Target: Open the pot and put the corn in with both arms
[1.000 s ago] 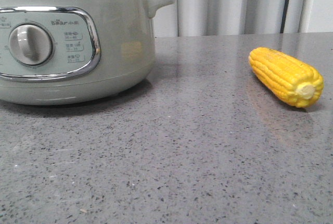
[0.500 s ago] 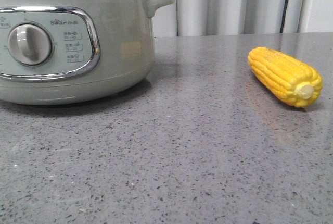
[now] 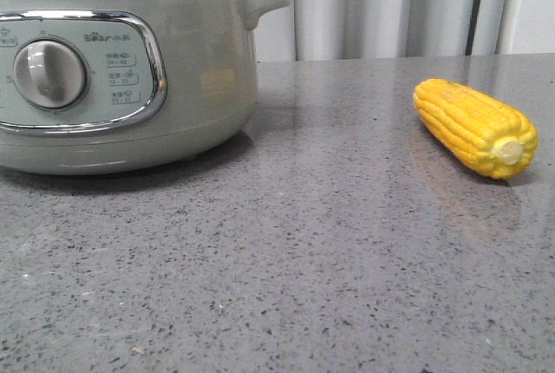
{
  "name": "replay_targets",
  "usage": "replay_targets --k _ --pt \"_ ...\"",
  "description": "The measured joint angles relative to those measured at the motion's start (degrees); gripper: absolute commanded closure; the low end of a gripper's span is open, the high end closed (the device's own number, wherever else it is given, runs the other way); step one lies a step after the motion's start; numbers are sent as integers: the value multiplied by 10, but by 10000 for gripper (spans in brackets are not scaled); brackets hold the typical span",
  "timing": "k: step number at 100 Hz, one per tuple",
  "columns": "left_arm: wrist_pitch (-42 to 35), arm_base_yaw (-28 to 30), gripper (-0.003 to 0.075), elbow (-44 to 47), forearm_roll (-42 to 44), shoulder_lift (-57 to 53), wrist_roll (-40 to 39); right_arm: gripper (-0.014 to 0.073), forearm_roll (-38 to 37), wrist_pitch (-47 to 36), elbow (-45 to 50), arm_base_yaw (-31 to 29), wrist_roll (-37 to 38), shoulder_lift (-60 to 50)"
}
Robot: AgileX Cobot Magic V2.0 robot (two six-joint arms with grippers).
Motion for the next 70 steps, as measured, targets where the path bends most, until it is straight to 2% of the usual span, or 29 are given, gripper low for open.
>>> replay_targets --k 21,38,45,64,70 --pt "0 0 741 0 0 0 0 657 6 -45 0 0 0 0" --pt "-13 0 741 0 -19 0 0 657 101 -109 0 0 0 0" --pt "-27 0 741 0 -105 0 -1 657 138 -115 0 0 0 0" --pt "-71 0 741 0 -445 0 -4 657 245 -137 0 0 0 0" --pt "-83 0 741 0 -498 0 -4 657 287 -153 0 0 0 0"
